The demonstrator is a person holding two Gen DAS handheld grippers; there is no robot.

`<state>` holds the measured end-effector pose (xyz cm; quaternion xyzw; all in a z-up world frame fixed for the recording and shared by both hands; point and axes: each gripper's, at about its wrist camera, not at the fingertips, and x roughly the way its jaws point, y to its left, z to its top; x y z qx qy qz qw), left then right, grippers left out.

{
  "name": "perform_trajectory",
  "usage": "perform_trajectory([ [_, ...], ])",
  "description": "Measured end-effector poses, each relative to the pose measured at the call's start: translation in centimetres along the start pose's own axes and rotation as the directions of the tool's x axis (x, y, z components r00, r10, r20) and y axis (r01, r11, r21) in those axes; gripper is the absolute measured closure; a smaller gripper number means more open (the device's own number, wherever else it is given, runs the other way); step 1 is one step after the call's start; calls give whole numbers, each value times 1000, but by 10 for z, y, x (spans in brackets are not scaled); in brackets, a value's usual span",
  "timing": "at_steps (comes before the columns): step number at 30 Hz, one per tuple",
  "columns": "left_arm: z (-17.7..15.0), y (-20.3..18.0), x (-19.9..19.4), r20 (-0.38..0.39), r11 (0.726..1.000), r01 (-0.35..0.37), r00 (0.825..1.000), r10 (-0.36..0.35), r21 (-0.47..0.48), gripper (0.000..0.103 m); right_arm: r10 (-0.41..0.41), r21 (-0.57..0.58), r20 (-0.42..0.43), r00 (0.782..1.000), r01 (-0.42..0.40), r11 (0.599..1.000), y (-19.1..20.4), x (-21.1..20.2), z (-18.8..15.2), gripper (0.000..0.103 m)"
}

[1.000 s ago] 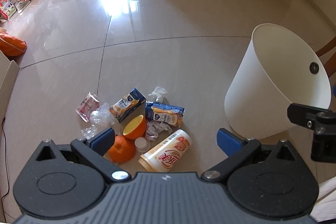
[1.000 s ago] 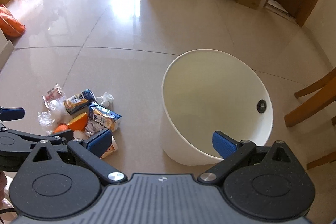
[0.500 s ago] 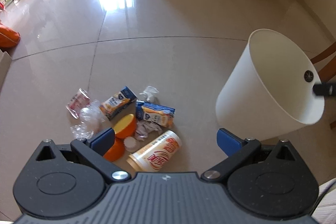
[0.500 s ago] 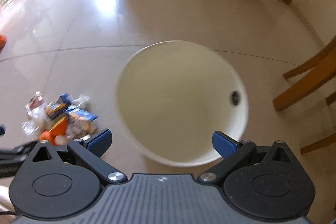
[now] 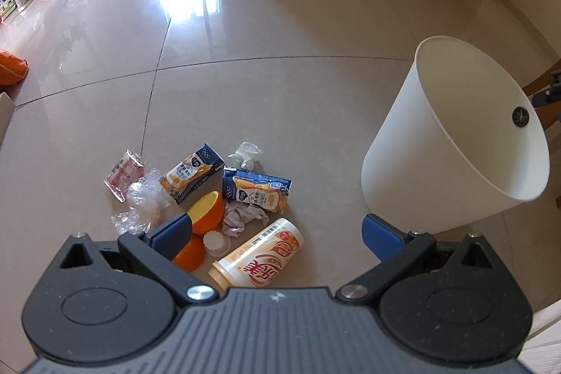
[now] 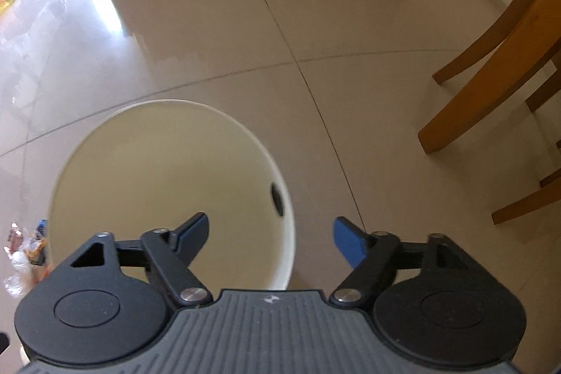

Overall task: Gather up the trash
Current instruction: 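Grip the white bin rim with the right tool while the left tool approaches the pile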

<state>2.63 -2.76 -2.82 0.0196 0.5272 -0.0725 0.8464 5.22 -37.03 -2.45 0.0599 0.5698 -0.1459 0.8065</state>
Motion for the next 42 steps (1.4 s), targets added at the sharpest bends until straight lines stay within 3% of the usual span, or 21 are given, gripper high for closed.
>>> perform_trajectory([
  [3,1,2,4,-9,1000,-5,1000,5,-2,1,-6,1,-17,1000,6,1000,-5,23,7,40],
  [5,1,3,6,-14,1000,-6,1000,5,-7,1,-6,9,-45,999,7,1000,-8,40,11,53],
  [7,0,5,8,-22,1000,-2,1000,2,-10,1,-8,18,-63,998,9,1000,-9,53,13,59],
  [8,-1,5,9,-24,1000,0,1000,-1,-10,1,-7,20,-64,998,8,1000,-10,58,14,70],
  [11,-2,6,12,-32,1000,3,999,-3,-6,1,4,13,-74,997,-3,1000,-10,68,16,87],
  [18,-6,3,17,-46,1000,31,998,-30,8,1,-25,-67,-39,999,22,998,0,70,21,87],
  [24,-13,-1,22,-56,998,20,998,-17,55,1,13,-32,-48,999,-15,999,-5,70,28,86],
  [30,-21,2,30,-30,992,29,999,-26,123,1,-41,-138,-29,999,37,990,9,71,25,87],
  [33,-34,6,37,-47,985,66,997,-59,160,1,-44,-177,-21,999,39,984,13,70,24,87],
  [37,-49,7,51,-64,977,32,998,-18,212,1,-41,-198,-22,999,36,979,14,68,25,87],
  [42,-60,4,73,-41,951,-10,999,23,310,1,-106,-308,11,994,105,945,34,66,14,86],
])
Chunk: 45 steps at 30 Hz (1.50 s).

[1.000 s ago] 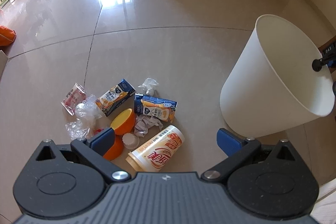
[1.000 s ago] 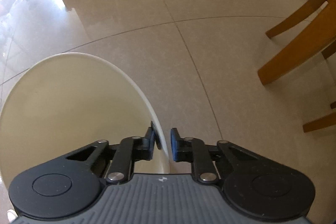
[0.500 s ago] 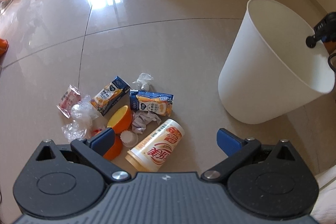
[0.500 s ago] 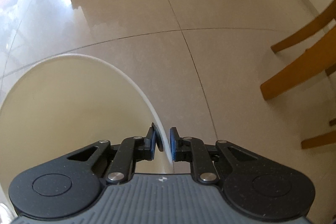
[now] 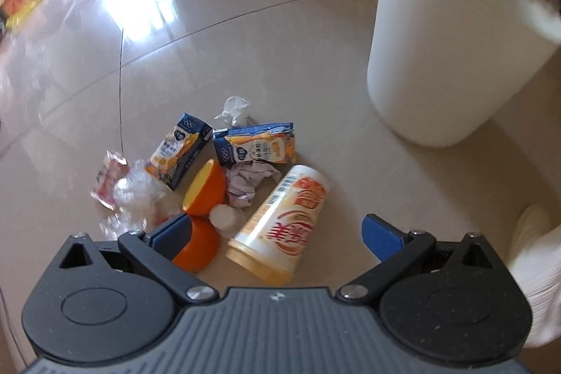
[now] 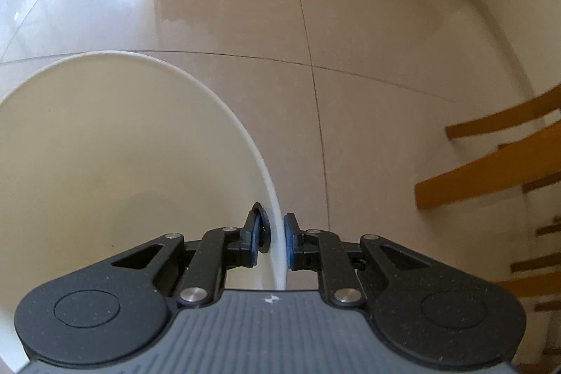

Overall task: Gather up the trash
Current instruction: 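Grip the white bin rim with the right tool while the left tool approaches the pile, then lower the left tool over the cream drink bottle and close on it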

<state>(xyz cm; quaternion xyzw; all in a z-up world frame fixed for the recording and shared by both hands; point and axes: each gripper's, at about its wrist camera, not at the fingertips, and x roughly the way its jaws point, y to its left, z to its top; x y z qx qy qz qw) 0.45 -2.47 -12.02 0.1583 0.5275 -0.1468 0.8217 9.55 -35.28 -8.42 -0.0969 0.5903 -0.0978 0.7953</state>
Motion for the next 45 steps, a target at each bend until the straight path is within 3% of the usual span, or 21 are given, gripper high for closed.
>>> perform_trajectory([
  [5,-4,-3,39,-17,996,2,1000,-1,90,1,24,39,-10,1000,-23,999,-6,1,0,86],
  [11,-3,-5,82,-101,983,53,994,-36,173,1,9,19,-16,1000,-8,1000,-1,-3,1,86],
  [17,-1,-16,110,-120,960,39,993,-6,277,1,48,45,-26,999,-47,998,-22,8,9,87],
  [27,0,-16,113,-65,958,43,998,-25,284,1,193,196,-30,981,-183,963,-52,19,9,85],
  [29,0,-15,114,-60,957,39,998,-23,288,1,205,216,-40,978,-191,957,-52,21,10,75],
  [32,-1,-14,115,-56,959,37,998,-22,281,1,229,225,-54,972,-211,951,-52,21,10,71],
  [42,0,-8,114,-42,963,14,999,-3,269,1,209,162,-47,977,-199,967,-44,18,7,72],
  [45,-1,-8,114,-39,963,7,999,3,271,1,179,110,-34,983,-175,979,-40,17,3,81],
])
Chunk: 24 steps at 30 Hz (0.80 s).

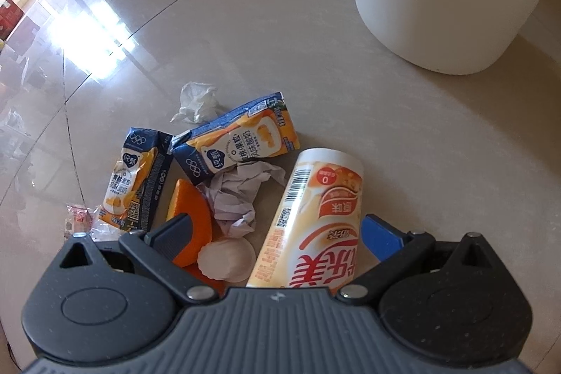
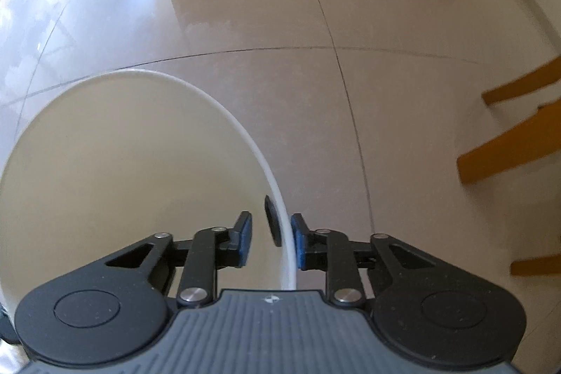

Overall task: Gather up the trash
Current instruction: 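Lower the left tool over the cream drink bottle and close on it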

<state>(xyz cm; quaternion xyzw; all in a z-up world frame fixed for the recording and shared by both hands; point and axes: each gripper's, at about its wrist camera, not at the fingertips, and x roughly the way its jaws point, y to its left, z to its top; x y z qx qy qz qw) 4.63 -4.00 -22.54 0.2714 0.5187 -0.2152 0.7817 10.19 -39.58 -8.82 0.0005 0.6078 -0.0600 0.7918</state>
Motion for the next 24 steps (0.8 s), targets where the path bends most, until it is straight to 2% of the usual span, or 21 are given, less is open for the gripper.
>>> perform_trajectory([
  [1,0,0,0,0,1000,-2,1000,2,0,1,-14,-17,5,1000,14,1000,1,0,-1,85],
  [6,0,0,2,-2,1000,-10,1000,10,0,1,-19,-33,26,999,19,999,1,-2,-6,86],
  [12,-2,-1,3,-5,1000,-21,1000,22,19,1,-68,-90,39,997,72,993,18,-6,-11,84],
  [18,-3,-1,4,-8,1000,-21,1000,21,17,1,15,4,42,999,-15,1000,0,-5,-6,86],
  [24,-2,0,5,-2,1000,-25,1000,25,15,1,50,38,55,997,-52,998,-8,-2,-8,88],
])
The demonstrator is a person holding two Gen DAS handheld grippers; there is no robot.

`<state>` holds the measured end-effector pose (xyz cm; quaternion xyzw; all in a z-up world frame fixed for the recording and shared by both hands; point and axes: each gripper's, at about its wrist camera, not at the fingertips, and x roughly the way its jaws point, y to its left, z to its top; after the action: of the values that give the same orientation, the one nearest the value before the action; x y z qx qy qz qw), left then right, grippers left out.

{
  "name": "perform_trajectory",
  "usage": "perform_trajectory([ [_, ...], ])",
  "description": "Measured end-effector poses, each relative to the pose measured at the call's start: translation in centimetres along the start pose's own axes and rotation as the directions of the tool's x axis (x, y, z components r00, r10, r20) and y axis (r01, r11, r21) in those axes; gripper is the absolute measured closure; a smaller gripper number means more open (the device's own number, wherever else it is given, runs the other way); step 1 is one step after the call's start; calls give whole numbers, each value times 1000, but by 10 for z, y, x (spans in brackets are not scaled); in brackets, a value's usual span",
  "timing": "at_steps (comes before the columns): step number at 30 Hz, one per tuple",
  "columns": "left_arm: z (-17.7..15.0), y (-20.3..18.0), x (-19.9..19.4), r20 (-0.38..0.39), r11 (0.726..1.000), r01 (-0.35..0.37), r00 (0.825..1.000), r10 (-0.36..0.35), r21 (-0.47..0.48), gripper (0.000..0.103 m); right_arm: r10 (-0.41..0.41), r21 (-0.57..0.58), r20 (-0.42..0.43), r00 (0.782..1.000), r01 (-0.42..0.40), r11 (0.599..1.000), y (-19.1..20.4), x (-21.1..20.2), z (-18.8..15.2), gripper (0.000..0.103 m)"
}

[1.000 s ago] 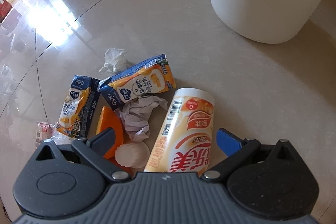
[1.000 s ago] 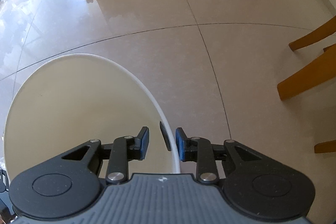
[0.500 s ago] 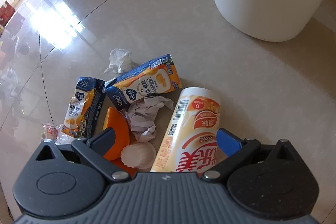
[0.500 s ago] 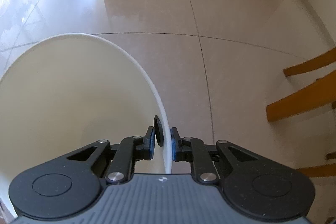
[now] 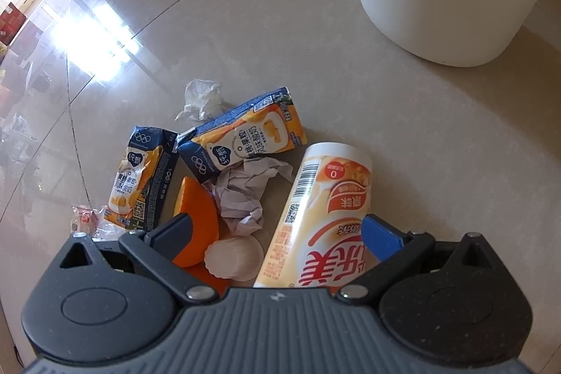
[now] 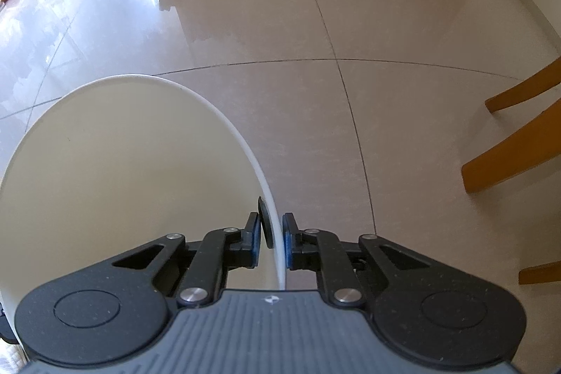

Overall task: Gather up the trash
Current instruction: 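Lower the left tool over the cream drink bottle and close on it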

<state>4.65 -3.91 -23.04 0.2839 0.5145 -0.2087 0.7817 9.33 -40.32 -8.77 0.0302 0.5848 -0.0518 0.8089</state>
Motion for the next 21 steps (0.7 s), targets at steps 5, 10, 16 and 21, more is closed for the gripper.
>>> perform_trajectory([
  [5,0,0,0,-2,1000,1,1000,-1,-3,1,-19,68,7,1000,18,998,-3,3,-3,87],
  [10,0,-1,0,-2,1000,5,1000,-5,0,1,-8,105,-10,1000,9,994,-2,-2,-4,88],
  [16,-1,-3,0,0,1000,6,1000,-6,13,1,20,149,-13,1000,-18,989,-14,5,7,87],
  [21,-3,-5,2,-7,999,19,1000,-19,31,1,-43,89,-9,999,43,995,-4,9,9,86],
])
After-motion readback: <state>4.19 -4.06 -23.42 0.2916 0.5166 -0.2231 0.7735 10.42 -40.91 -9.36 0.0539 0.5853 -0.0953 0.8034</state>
